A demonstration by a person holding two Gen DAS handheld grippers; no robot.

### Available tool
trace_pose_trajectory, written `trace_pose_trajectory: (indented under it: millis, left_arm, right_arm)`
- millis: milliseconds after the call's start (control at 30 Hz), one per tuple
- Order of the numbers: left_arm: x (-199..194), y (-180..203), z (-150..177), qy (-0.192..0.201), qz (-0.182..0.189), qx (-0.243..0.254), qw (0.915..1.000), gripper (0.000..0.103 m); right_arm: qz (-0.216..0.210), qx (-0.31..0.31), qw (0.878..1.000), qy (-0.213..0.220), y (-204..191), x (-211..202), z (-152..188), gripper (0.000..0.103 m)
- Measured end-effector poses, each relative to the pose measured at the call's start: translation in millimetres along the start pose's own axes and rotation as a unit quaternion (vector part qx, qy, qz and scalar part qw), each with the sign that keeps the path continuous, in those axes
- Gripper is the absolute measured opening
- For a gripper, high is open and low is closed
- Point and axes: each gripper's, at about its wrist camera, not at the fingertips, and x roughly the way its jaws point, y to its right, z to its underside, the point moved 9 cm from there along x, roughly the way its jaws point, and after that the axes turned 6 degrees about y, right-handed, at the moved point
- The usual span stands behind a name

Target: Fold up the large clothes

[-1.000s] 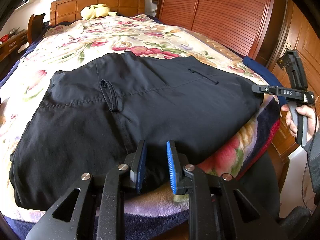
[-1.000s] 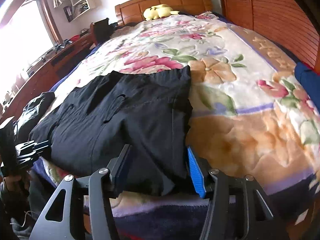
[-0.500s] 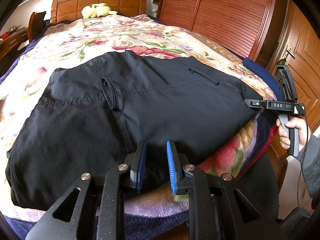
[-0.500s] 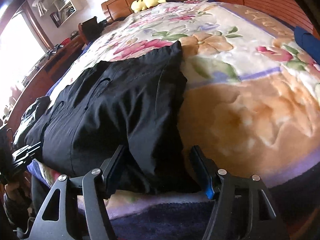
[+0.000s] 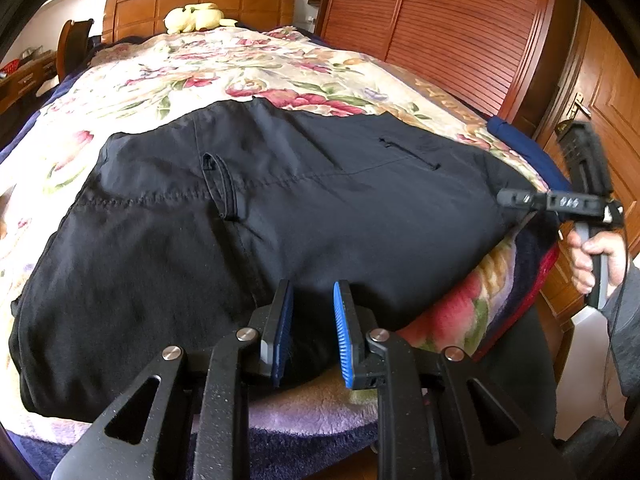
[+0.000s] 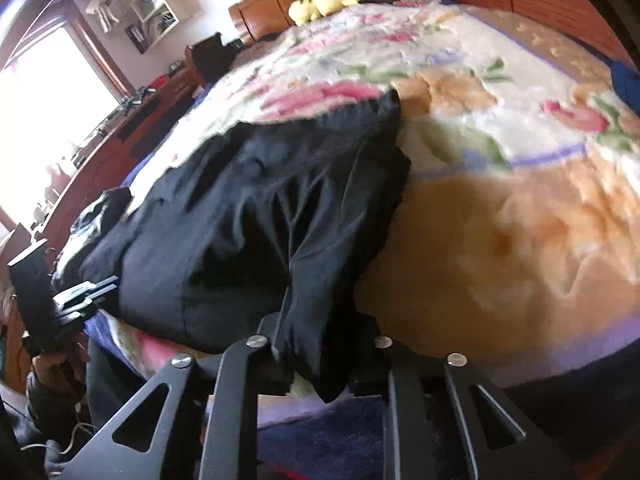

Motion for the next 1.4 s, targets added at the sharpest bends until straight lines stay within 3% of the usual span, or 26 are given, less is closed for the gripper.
trace_pose_trajectory:
  millis: [200, 400, 567, 733, 900, 1133, 1300, 1400]
  left_arm:
    - [-9, -4, -3, -0.003, -0.005, -0.003, 1.0, 0.022]
    - [-44, -15, -13, 0.03, -0.014, -0.006, 0.9995, 0.022]
    - [-82, -41, -16, 0.056, -0.039, -0.014, 0.9976, 0.022]
    - [-116, -77, -9, 0.075, -0.074, -0.027, 0.9941, 0.022]
    - [-138, -107, 7, 0.075, -0.103, -0.044, 0.9908, 0.022]
    - [-147, -127, 22, 0.075, -0.119, -0.062, 0.9881, 0.022]
    - [-148, -131, 27, 0.076, -0.121, -0.066, 0.9876, 0.022]
    - [-151, -135, 28, 0.085, -0.127, -0.071, 0.9857, 0.022]
  right_arm:
    - [-0.01, -0.061, 0.996, 0.059, -45, -39, -48, 0.014]
    - [-0.024, -0.137, 0.987, 0.079, -111, -47, -76, 0.014]
    - [-0.059, -0.201, 0.974, 0.086, -179, -44, -89, 0.013]
    - [-0.11, -0.263, 0.956, 0.07, -260, -17, -84, 0.013]
    - [-0.147, -0.292, 0.945, 0.032, -314, 36, -65, 0.013]
    - [-0.169, -0.285, 0.943, -0.018, -334, 106, -48, 0.013]
    - [-0.174, -0.277, 0.944, -0.036, -338, 126, -52, 0.014]
    - [-0.16, -0.301, 0.94, -0.023, -345, 132, -48, 0.015]
